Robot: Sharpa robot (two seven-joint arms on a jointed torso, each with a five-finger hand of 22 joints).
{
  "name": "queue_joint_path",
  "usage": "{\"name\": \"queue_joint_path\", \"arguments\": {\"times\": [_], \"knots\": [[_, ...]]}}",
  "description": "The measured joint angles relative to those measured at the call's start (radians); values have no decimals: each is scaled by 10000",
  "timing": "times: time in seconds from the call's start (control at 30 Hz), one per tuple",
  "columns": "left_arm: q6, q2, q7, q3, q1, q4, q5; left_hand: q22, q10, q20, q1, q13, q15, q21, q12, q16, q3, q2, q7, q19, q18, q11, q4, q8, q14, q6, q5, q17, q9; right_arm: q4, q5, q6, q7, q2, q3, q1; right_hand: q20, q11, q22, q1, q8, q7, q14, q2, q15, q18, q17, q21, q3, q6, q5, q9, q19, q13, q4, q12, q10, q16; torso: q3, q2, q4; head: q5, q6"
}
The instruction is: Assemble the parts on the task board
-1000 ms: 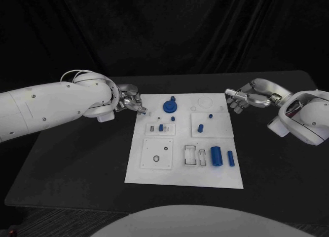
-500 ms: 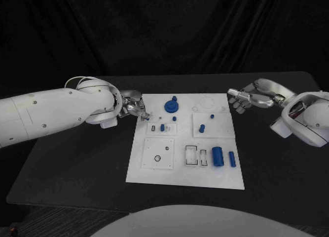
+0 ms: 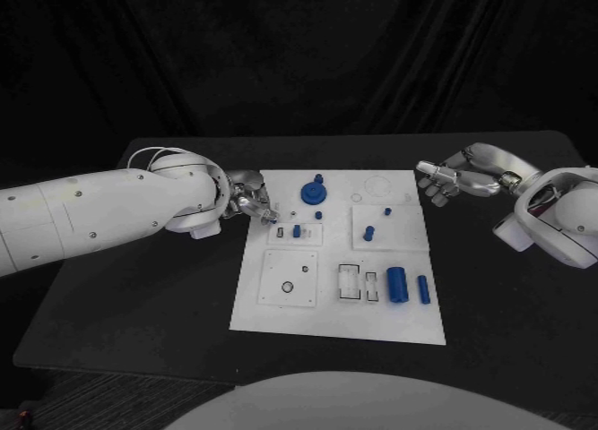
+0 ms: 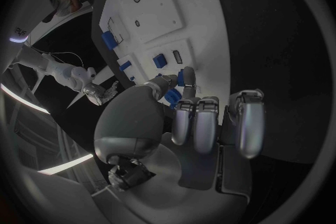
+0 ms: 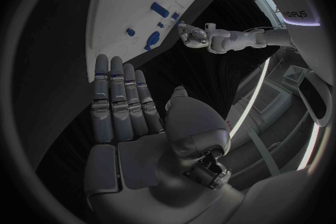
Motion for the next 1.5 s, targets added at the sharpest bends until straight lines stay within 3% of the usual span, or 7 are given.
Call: {"name": "queue_joint_path", "arguments": {"times": [0.37,1.5], "knots": [[-103,-101,0,-3,-174,186,-34,0,0,0,26,0,0,0,0,0,0,26,7,0,-1,1,0,-37,0,7,-18,0,-13,-4,0,6,-6,-8,0,-7,35,0,-17,118,0,36,0,-13,0,0,12,0,28,36,38,-1,35,-4,-28,0,0,0,22,7,-12,-19,0],[-218,-186,11,9,-342,486,-50,-2,0,1,-1,0,1,0,0,0,-1,101,71,0,0,1,-1,-39,0,71,-22,0,-34,-68,1,36,-36,65,-1,-76,-2,0,-50,199,0,36,36,-16,-36,-1,24,0,109,36,70,7,72,-24,-54,0,1,40,25,2,-12,34,0]]}}
